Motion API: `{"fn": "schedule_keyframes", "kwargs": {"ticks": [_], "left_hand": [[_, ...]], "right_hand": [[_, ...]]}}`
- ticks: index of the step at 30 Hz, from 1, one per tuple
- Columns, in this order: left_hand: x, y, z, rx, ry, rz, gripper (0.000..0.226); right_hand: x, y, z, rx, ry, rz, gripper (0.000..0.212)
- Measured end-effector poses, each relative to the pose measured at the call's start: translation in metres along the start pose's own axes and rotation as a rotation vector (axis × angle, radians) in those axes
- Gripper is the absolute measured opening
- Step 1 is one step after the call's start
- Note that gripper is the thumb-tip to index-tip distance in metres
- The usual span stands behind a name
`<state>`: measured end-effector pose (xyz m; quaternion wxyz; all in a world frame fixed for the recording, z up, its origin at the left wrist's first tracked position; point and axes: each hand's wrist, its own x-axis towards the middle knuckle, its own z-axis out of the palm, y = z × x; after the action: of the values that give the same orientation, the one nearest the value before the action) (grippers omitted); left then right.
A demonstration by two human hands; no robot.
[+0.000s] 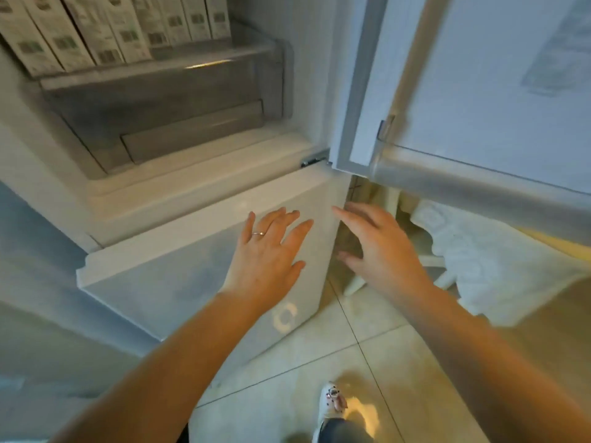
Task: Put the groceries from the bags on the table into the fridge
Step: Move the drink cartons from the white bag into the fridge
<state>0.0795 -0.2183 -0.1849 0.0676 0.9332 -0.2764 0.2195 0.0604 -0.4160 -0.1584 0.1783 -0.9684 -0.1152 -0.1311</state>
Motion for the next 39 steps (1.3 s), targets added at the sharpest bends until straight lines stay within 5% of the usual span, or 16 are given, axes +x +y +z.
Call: {"fn": "schedule_keyframes", "kwargs": {"ticks": [14, 23, 33, 39], "left_hand": [[0.066, 0.306, 0.088, -0.278, -0.224, 0.344, 0.068], [0.125, 0.518, 0.129, -0.350, -0.305, 0.467, 0.066], [0.241, 0.615, 0.197, -0.376, -0.315, 0.431, 0.064], [0.383, 0.665, 0.273, -0.385, -0.295, 0.381, 0.067]], "right_hand": [[-0.231, 0.231, -0.095, -0.054, 0.080, 0.521, 0.066], [-0.337, 0.391, -0.173, -0.098, 0.113, 0.598, 0.064], [-0.332, 0.545, -0.212, -0.119, 0.028, 0.660, 0.065], [-0.259, 0.675, -0.244, -0.132, -0.015, 0.663, 0.066]]}}
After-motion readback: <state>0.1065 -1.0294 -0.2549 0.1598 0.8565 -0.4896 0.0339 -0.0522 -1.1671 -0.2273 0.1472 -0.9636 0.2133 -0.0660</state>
